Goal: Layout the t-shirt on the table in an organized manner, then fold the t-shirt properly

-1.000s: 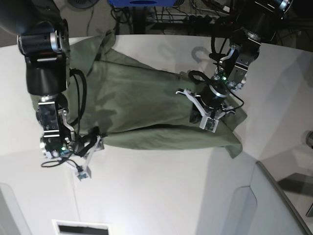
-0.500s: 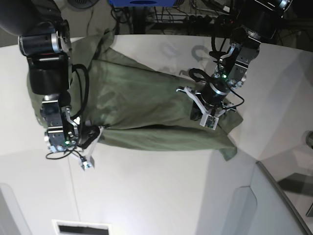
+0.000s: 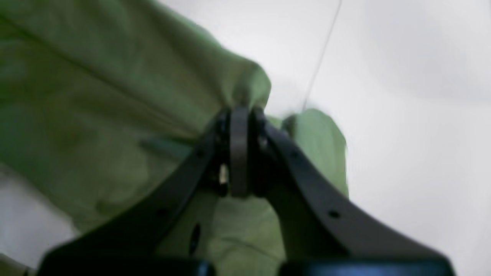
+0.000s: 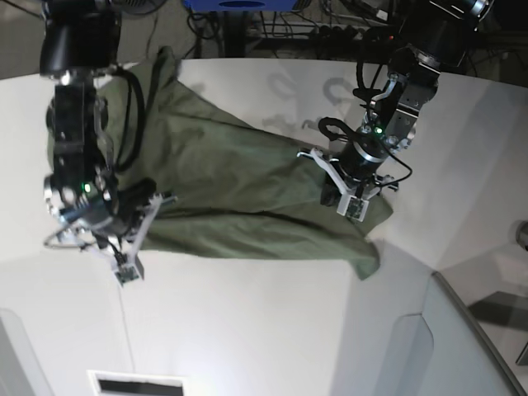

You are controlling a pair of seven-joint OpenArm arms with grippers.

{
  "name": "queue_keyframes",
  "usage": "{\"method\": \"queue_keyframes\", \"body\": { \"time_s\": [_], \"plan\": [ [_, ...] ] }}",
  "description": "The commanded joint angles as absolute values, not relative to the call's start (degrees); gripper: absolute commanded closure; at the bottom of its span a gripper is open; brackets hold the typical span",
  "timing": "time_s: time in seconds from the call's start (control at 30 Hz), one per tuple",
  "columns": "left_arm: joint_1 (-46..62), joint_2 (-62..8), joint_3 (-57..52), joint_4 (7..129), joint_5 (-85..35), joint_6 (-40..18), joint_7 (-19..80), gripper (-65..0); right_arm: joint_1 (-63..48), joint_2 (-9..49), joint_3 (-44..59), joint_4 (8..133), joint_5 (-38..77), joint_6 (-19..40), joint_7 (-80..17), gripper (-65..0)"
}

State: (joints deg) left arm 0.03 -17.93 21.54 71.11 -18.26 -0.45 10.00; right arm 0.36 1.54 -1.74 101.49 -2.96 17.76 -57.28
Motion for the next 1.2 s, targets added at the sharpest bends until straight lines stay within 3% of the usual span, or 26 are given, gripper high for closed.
{"method": "queue_keyframes", "body": {
  "time_s": [0.0,0.3,0.5,0.57,0.77,0.93,1.17],
  "plan": [
    [-0.7,-18.2,21.3,72.7,-18.2,-0.6,8.6,0.0,0.0,1.5,-1.6,104.7,-2.8,17.7,-57.3,0.0],
    [-0.9,-16.1,21.3,78.5,-18.1,-0.6,8.8,0.0,-14.1,-1.7,-1.3,109.1,-2.9,17.5,-58.9,0.0],
    [-4.4,-11.6,21.3,74.8,-17.8,-0.5,8.6,0.0,-16.3,-2.4,-1.4,106.7,-2.9,17.5,-59.3,-0.3],
    [-5.8,-10.1,21.3,71.8,-17.8,-0.5,8.6,0.0,-16.1,-2.4,-1.3,104.6,-2.9,17.5,-59.5,-4.1],
    [-10.2,-7.8,22.0,62.0,-17.6,-0.5,6.9,0.0,-16.2,-3.1,-1.3,105.6,-2.8,17.5,-63.0,-25.1],
    [-10.4,-7.3,21.8,53.2,-8.2,1.4,0.0,0.0,-14.5,-2.7,-1.3,115.6,-3.1,17.5,-63.4,-26.3],
    [-6.5,-7.2,21.4,53.6,-4.4,1.4,-0.7,0.0,-1.2,0.0,1.4,101.4,-3.2,17.5,-62.9,-26.4]
  ]
}}
